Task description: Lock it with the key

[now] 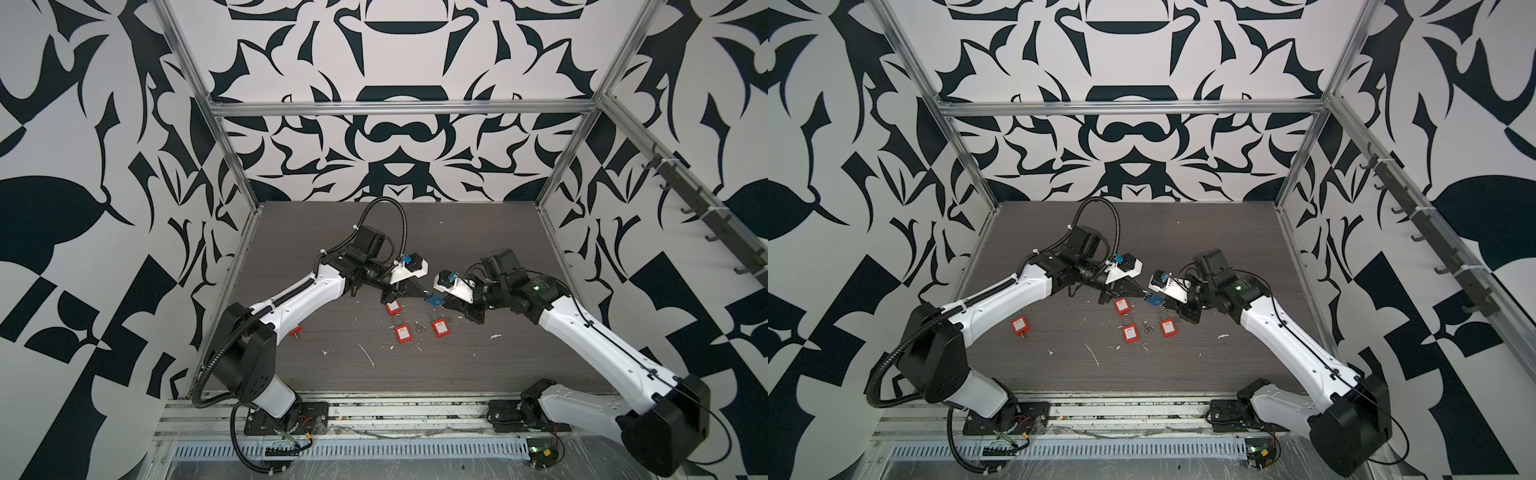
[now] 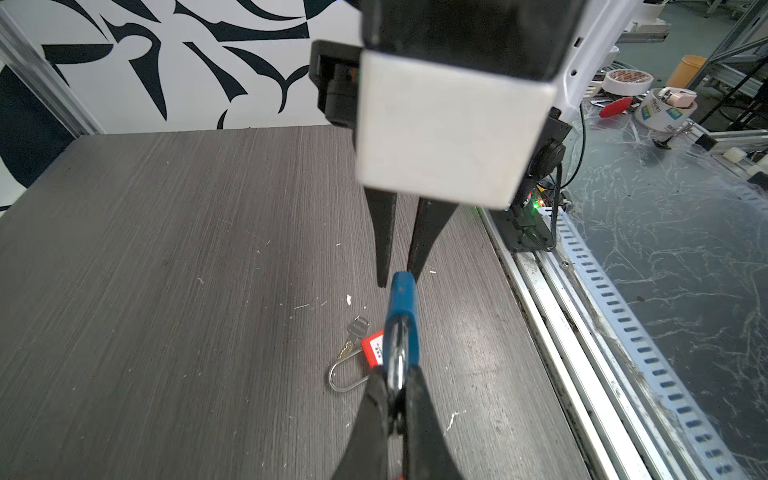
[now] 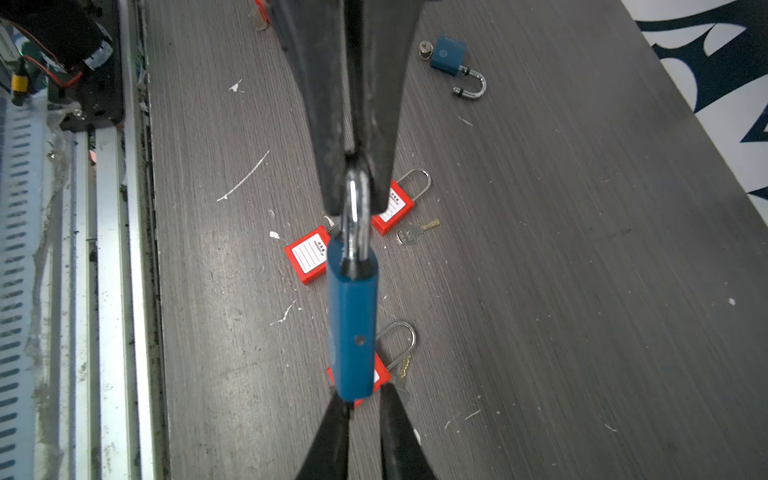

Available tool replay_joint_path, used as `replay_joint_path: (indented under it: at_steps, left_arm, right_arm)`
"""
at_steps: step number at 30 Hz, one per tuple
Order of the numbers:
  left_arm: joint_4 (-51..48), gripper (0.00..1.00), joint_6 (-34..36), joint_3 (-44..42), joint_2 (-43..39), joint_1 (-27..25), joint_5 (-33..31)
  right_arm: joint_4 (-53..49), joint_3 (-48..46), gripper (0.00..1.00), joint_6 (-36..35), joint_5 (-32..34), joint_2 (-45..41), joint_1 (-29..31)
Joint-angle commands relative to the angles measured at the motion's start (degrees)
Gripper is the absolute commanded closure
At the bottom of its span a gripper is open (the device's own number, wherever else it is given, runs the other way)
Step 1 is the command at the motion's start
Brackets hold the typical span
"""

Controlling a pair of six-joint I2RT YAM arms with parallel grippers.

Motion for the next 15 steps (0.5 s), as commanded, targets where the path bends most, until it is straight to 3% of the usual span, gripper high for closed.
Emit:
replay_joint_path:
  at_steps: [1, 8, 15]
  left_arm:
    - [-0.09, 1.00, 1.21, 1.08, -1.84, -0.30, 1.58]
    - [-3.46, 1.00, 2.99, 3.01, -0.49, -0.25, 1.70]
    - [-10.75, 1.00, 6.78, 8.97, 3.22, 1.12, 2.41]
  right_arm:
    - [-0.96, 2.04, 0.87, -0.87, -1.57, 0.27, -0.21]
    - [-3.27, 1.67, 0.99, -2.61, -1.05, 0.11, -0.17]
    - [-4.08, 1.00, 1.00, -2.74, -1.04, 0.45, -0.18]
